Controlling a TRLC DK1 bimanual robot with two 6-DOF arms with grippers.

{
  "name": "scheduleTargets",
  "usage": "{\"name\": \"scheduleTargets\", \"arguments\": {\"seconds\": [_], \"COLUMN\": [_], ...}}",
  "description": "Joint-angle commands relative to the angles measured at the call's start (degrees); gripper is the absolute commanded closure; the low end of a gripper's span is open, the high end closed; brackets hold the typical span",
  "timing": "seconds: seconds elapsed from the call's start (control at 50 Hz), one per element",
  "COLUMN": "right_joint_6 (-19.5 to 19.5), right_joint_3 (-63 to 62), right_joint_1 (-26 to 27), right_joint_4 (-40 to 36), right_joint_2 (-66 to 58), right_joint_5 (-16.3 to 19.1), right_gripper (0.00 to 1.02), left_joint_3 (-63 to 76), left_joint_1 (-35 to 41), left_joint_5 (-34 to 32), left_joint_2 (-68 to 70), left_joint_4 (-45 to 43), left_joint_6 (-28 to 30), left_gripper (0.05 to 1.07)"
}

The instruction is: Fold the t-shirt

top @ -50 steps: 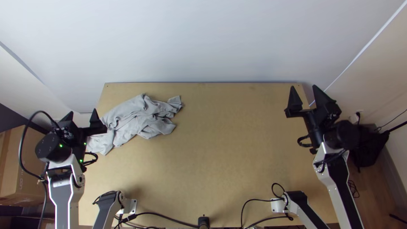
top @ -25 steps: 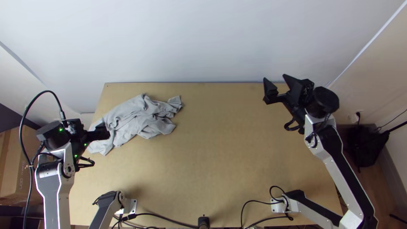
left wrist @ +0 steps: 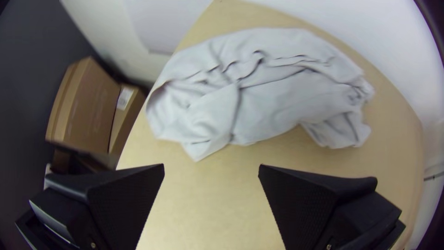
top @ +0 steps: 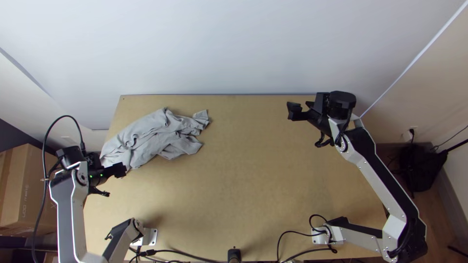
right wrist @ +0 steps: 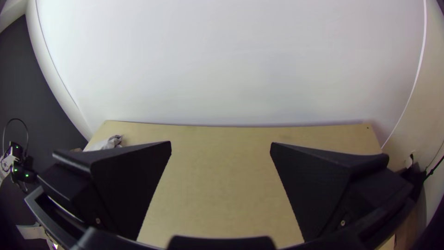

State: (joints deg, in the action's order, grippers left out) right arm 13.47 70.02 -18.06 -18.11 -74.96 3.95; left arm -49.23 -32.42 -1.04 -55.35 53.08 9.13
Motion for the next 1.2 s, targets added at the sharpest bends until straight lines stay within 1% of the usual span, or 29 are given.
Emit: {"name": "scheduleTargets", "arguments": {"seconds": [0.0,0.06,0.12,0.28,0.34,0.4,0.44,0.54,0.72,0.78,0.82,0.88,1.0,1.06,1.12,1.18], "right_joint_6": [2.0,2.8,3.1,4.7,5.3,6.0,6.1,7.4,8.6,8.6,8.6,8.9,12.2,13.2,13.8,14.5], "right_joint_3": [-0.5,-0.8,-1.3,-2.1,-2.3,-2.4,-2.5,-2.3,-2.1,-1.5,-1.6,-1.6,-1.4,-1.7,-2.0,-1.8], "right_joint_1": [-1.6,-2.2,-3.1,-4.0,-4.0,-4.1,-4.1,-4.1,-4.1,-4.1,-4.0,-3.6,-2.2,-1.5,-0.9,-0.7], "right_joint_4": [0.1,0.0,-0.1,-0.1,-0.2,-0.2,-0.2,-0.2,-0.7,-2.5,-3.0,-3.7,-7.6,-8.6,-9.0,-9.2], "right_joint_2": [-0.8,-1.0,-0.9,-1.0,-1.2,-1.2,-1.2,-1.2,-1.2,-1.5,-1.6,-1.9,-3.1,-3.1,-3.1,-3.1], "right_joint_5": [0.3,0.3,0.3,0.4,0.4,0.4,0.4,0.5,2.5,2.7,2.8,2.8,2.8,2.8,2.7,2.7], "right_gripper": [0.04,0.04,0.04,0.04,0.04,0.04,0.04,0.04,0.04,0.04,0.04,0.04,0.04,0.04,0.04,0.04], "left_joint_3": [-1.7,-2.8,-4.5,-11.2,-13.2,-14.8,-15.7,-17.5,-19.5,-19.5,-19.4,-18.5,-16.5,-15.1,-13.4,-12.3], "left_joint_1": [-3.0,-5.3,-8.4,-12.4,-14.5,-16.1,-16.4,-16.9,-17.4,-17.5,-17.7,-17.8,-17.4,-17.1,-16.6,-16.4], "left_joint_5": [-1.3,-4.9,-7.8,-9.8,-13.0,-15.0,-16.1,-16.6,-19.1,-19.4,-20.6,-21.7,-21.9,-21.9,-21.9,-22.0], "left_joint_2": [-6.7,-8.3,-11.1,-22.8,-25.2,-26.7,-28.1,-30.3,-33.9,-35.0,-36.0,-37.0,-38.9,-39.3,-39.9,-40.5], "left_joint_4": [1.8,1.2,0.1,3.6,3.9,3.8,4.0,4.1,3.3,2.1,1.6,-1.0,-5.3,-7.7,-10.5,-12.6], "left_joint_6": [1.9,4.2,4.6,5.0,5.8,6.4,7.1,9.2,10.2,10.5,10.7,10.4,9.3,8.7,7.7,7.1], "left_gripper": [0.11,0.11,0.11,0.11,0.11,0.11,0.11,0.11,0.11,0.12,0.16,0.17,0.17,0.18,0.25,0.26]}}
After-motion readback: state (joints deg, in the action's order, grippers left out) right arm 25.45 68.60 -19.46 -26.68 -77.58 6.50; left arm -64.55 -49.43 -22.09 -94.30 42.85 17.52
